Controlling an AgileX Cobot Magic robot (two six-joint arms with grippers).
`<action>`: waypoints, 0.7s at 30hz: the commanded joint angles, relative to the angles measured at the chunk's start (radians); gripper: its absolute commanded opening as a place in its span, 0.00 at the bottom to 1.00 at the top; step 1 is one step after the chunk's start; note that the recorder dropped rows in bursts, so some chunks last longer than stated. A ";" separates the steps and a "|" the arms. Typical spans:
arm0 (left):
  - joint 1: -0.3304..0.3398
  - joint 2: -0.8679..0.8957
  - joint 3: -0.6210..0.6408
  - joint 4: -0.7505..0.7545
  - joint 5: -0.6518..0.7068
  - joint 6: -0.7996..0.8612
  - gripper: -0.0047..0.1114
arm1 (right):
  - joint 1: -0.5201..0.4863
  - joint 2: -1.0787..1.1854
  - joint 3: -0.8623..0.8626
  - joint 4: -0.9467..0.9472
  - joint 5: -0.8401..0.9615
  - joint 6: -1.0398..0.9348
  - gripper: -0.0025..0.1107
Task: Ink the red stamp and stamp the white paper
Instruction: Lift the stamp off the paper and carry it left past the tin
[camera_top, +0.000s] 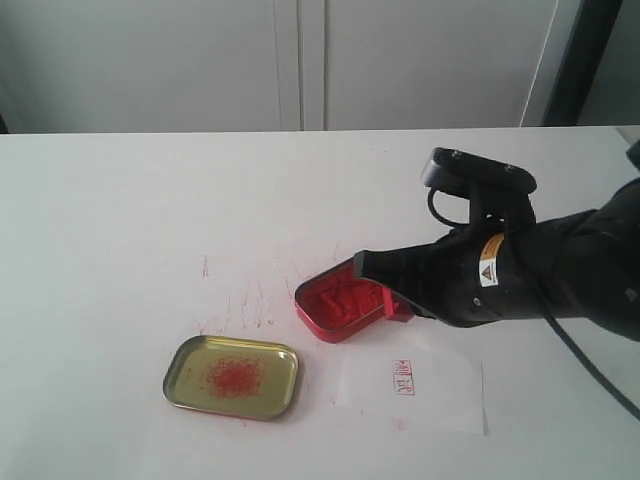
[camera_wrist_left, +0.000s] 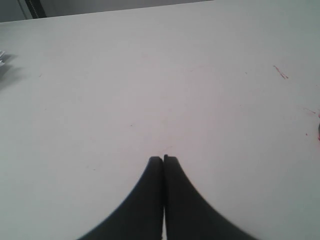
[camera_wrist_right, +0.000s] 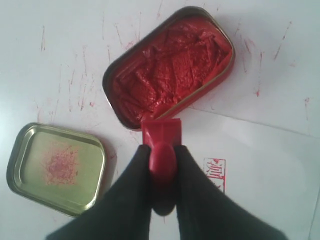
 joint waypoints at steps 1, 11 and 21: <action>-0.003 0.000 0.002 -0.006 -0.001 -0.004 0.04 | 0.001 -0.008 -0.053 -0.002 0.060 -0.042 0.02; -0.003 0.000 0.002 -0.006 -0.001 -0.004 0.04 | -0.055 -0.008 -0.138 0.180 0.169 -0.266 0.02; -0.003 0.000 0.002 -0.006 -0.001 -0.004 0.04 | -0.213 0.066 -0.193 0.844 0.309 -0.889 0.02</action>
